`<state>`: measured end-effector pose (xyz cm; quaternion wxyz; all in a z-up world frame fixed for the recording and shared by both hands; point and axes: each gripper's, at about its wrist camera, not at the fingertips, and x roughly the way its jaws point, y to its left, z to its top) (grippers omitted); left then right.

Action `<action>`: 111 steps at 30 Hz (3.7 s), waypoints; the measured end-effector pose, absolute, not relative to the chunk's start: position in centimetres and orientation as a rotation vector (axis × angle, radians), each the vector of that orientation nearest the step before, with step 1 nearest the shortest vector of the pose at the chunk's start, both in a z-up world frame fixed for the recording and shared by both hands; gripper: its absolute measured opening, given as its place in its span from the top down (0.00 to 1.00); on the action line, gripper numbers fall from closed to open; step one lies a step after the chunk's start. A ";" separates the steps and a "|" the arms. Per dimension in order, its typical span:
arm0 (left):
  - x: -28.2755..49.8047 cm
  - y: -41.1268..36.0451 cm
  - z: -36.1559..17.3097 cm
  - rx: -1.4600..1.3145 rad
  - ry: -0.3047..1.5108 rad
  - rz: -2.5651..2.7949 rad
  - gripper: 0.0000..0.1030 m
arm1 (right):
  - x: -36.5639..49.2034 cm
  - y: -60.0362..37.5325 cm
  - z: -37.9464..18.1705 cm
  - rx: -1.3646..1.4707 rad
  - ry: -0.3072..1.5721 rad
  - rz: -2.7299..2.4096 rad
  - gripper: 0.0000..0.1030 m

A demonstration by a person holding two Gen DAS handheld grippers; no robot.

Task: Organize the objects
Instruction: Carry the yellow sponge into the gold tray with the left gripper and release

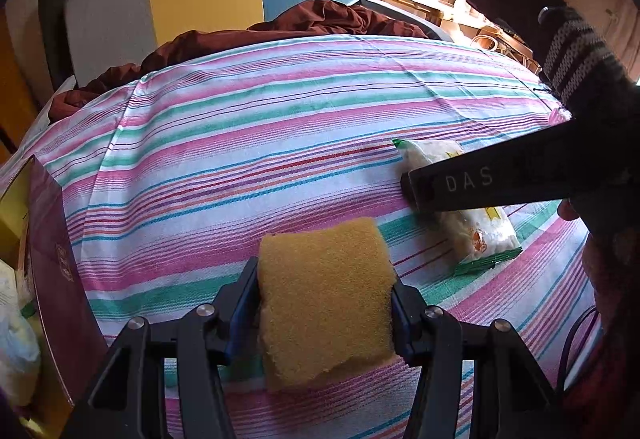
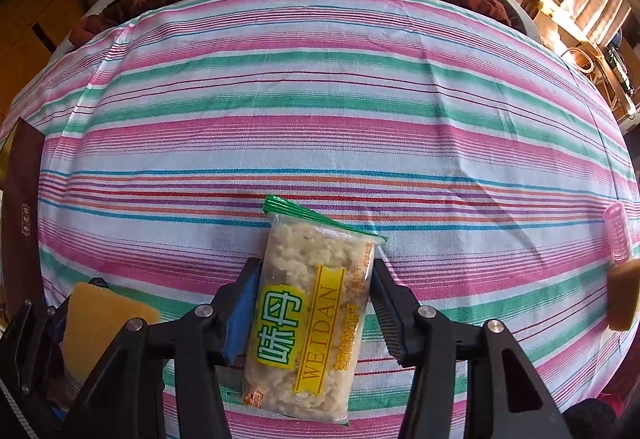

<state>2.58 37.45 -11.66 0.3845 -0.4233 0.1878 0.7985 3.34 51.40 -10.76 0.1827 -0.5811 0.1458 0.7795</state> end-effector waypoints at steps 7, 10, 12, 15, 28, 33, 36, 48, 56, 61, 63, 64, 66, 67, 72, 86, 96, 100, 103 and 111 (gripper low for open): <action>2.9 37.6 -11.6 -1.070 0.509 2.042 0.45 | 2.6 50.7 -10.5 -1.626 0.397 2.213 0.49; 2.9 37.6 -11.4 -1.084 0.513 2.041 0.49 | 2.6 51.1 -10.7 -1.617 0.386 2.224 0.50; 3.1 37.4 -11.3 -1.089 0.521 2.041 0.50 | 2.4 50.9 -10.6 -1.614 0.367 2.231 0.52; 3.1 36.6 -10.7 -1.099 0.495 2.046 0.50 | 2.2 50.8 -10.6 -1.606 0.352 2.238 0.52; 4.8 31.9 -5.3 -0.984 0.367 2.049 0.50 | 1.1 49.3 -10.9 -1.553 0.141 2.266 0.53; 3.7 27.8 -3.5 -0.989 0.287 2.112 0.50 | 0.9 49.4 -11.1 -1.550 0.122 2.266 0.53; 1.6 24.3 -2.6 -1.021 0.197 2.185 0.50 | 1.0 49.2 -10.9 -1.547 0.105 2.264 0.53; -7.6 6.8 -5.2 -1.361 -0.234 2.537 0.49 | 1.0 48.7 -10.7 -1.546 0.052 2.258 0.53; -9.7 5.5 -7.2 -1.439 -0.293 2.564 0.48 | 1.1 48.7 -10.7 -1.545 0.046 2.255 0.53; -11.3 6.9 -8.1 -1.441 -0.231 2.586 0.45 | 1.1 48.7 -10.7 -1.543 0.037 2.255 0.53; -11.8 7.3 -8.4 -1.447 -0.189 2.585 0.42 | 1.0 48.8 -10.7 -1.542 0.034 2.256 0.53; -12.0 7.3 -8.6 -1.457 -0.207 2.558 0.41 | 1.0 48.7 -10.7 -1.541 0.034 2.256 0.53; -12.0 7.2 -8.6 -1.451 -0.225 2.557 0.37 | 1.0 48.7 -10.7 -1.542 0.032 2.255 0.53; -11.8 7.1 -8.4 -1.443 -0.219 2.569 0.35 | 1.0 48.7 -10.7 -1.541 0.033 2.255 0.53; -10.5 5.9 -7.2 -1.388 -0.226 2.616 0.29 | 0.9 48.5 -10.7 -1.538 0.007 2.249 0.53; -9.0 7.0 -6.1 -1.312 -0.185 2.553 0.28 | 0.6 48.4 -10.6 -1.532 -0.013 2.239 0.53; -10.7 7.5 -7.3 -1.315 -0.251 2.536 0.28 | 0.8 47.9 -10.5 -1.528 -0.017 2.238 0.53; -10.0 7.0 -6.9 -1.310 -0.181 2.582 0.26 | 0.7 47.8 -10.5 -1.525 -0.033 2.236 0.53; -9.0 6.3 -6.4 -1.288 -0.132 2.631 0.21 | 0.6 47.7 -10.3 -1.521 -0.044 2.234 0.53; -6.8 5.3 -5.4 -1.276 -0.084 2.688 0.16 | 0.6 46.9 -9.9 -1.536 0.016 2.290 0.53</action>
